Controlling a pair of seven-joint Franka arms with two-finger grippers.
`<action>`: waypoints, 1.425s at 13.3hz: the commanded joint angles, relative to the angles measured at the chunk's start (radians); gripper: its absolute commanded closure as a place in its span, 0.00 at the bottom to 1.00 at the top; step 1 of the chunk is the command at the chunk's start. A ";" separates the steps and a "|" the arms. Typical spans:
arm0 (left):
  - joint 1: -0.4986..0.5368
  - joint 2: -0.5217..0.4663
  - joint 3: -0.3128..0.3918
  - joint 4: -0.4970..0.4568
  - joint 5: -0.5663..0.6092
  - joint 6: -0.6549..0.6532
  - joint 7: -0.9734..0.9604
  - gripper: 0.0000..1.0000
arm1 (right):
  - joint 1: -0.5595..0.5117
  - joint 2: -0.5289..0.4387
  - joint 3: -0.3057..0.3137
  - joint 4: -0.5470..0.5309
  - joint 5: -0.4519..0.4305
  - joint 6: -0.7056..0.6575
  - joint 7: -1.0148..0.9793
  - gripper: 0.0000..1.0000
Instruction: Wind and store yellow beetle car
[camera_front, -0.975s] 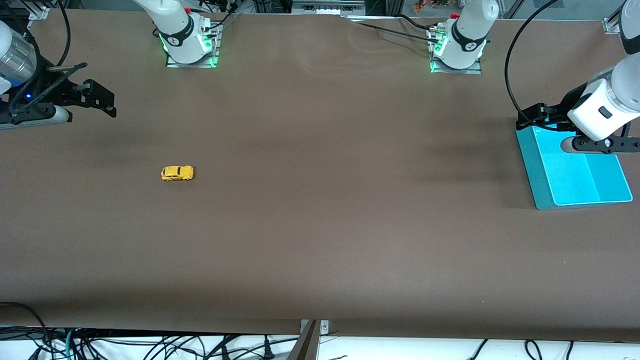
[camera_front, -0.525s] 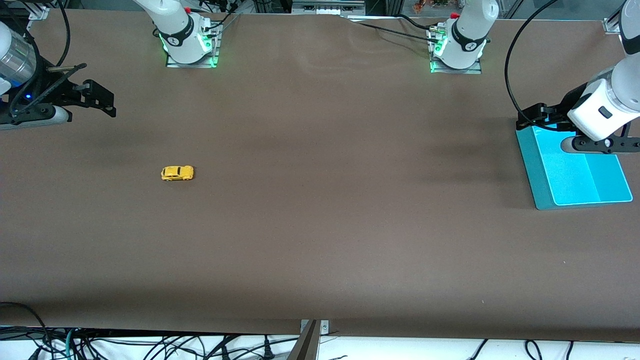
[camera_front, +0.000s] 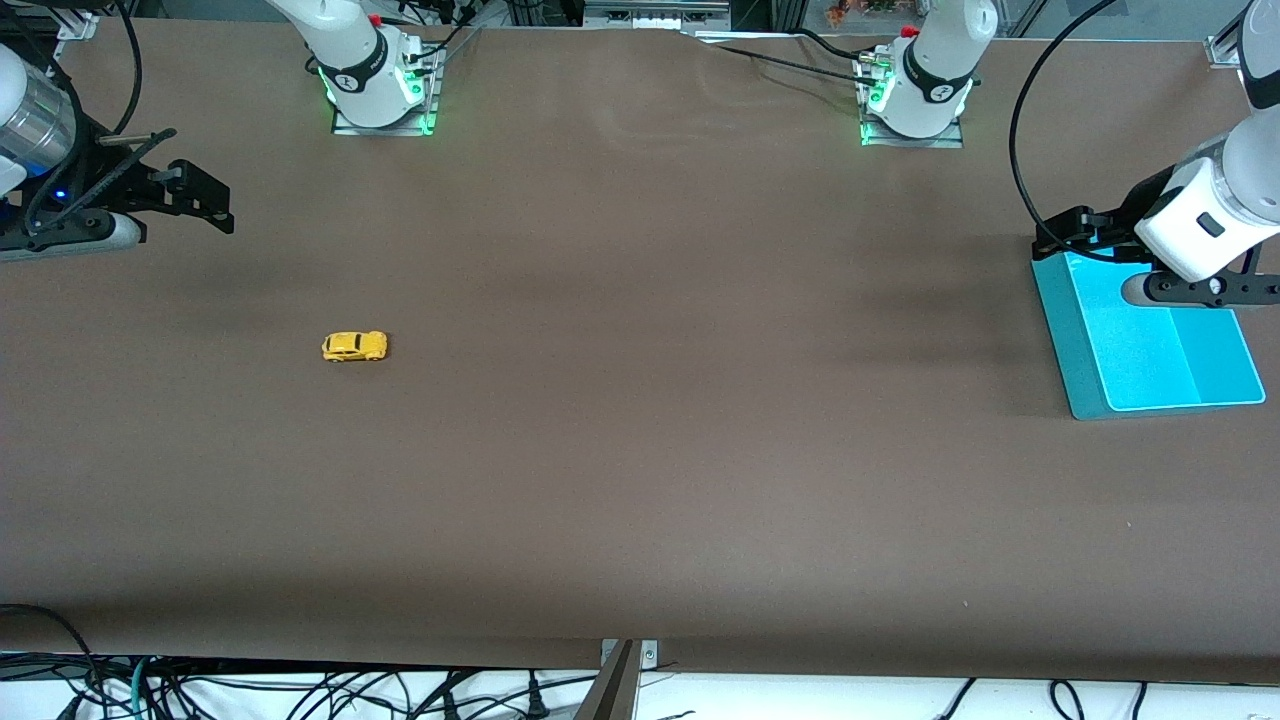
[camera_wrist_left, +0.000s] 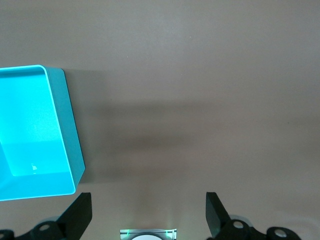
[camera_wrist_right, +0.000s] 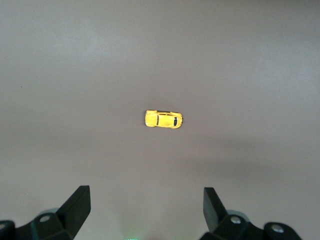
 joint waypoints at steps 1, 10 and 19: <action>0.009 0.014 -0.007 0.034 -0.014 -0.005 0.023 0.00 | 0.002 -0.006 0.000 0.001 -0.009 -0.012 0.010 0.00; 0.011 0.017 -0.007 0.036 -0.014 -0.005 0.023 0.00 | 0.002 -0.006 0.000 -0.007 -0.009 -0.012 0.011 0.00; 0.011 0.019 -0.007 0.036 -0.016 -0.006 0.028 0.00 | 0.002 -0.005 0.001 -0.095 -0.008 0.043 0.011 0.00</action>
